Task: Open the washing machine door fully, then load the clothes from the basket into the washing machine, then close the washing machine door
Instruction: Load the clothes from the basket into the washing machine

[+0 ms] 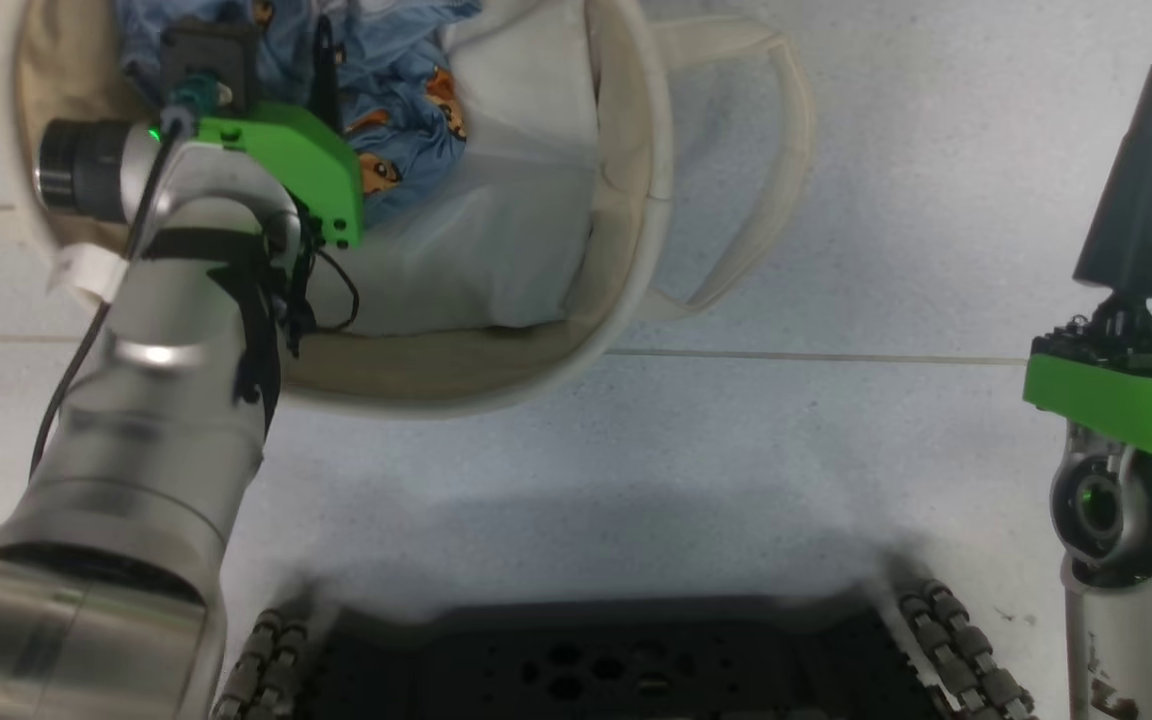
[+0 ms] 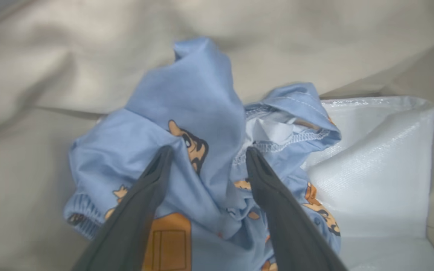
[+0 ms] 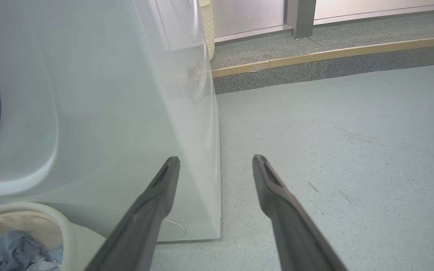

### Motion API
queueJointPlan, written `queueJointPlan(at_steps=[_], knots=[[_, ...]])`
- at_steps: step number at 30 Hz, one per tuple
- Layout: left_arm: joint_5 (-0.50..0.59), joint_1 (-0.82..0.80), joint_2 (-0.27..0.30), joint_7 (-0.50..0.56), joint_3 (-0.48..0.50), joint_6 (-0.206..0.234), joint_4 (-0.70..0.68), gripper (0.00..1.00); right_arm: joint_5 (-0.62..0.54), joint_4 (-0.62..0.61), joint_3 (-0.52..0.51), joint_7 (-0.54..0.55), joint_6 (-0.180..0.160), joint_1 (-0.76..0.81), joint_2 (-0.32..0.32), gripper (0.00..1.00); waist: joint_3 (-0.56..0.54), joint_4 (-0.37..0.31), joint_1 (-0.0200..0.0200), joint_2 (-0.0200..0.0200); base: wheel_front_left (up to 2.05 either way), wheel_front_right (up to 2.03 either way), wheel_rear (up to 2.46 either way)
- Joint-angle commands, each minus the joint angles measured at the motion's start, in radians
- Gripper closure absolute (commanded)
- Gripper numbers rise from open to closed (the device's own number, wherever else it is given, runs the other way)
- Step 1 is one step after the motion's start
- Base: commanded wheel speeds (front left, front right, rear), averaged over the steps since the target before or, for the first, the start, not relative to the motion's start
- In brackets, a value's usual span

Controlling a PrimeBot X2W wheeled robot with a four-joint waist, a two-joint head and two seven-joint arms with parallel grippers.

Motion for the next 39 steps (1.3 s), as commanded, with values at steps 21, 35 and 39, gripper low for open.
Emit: queueJointPlan(at_steps=[21,35,39], knots=[[-0.066,0.031,0.028,-0.005,0.042,-0.099,-0.110,1.00,-0.080,-0.026,0.050,-0.005,0.000,0.037,0.003,0.00,-0.028,0.094,-0.0001,0.0001,0.04,0.04,0.04],[0.022,0.245,0.019,-0.005,0.071,-0.150,-0.406,1.00,-0.017,0.058,0.085,-0.005,0.000,-0.022,0.003,0.00,-0.241,0.111,-0.0001,0.0001,0.00,0.00,0.00],[0.047,0.325,0.019,-0.005,0.105,-0.153,-0.500,1.00,0.014,0.086,0.093,-0.005,0.000,-0.027,0.003,0.00,-0.349,0.109,-0.0001,0.0001,0.00,0.00,0.00]])
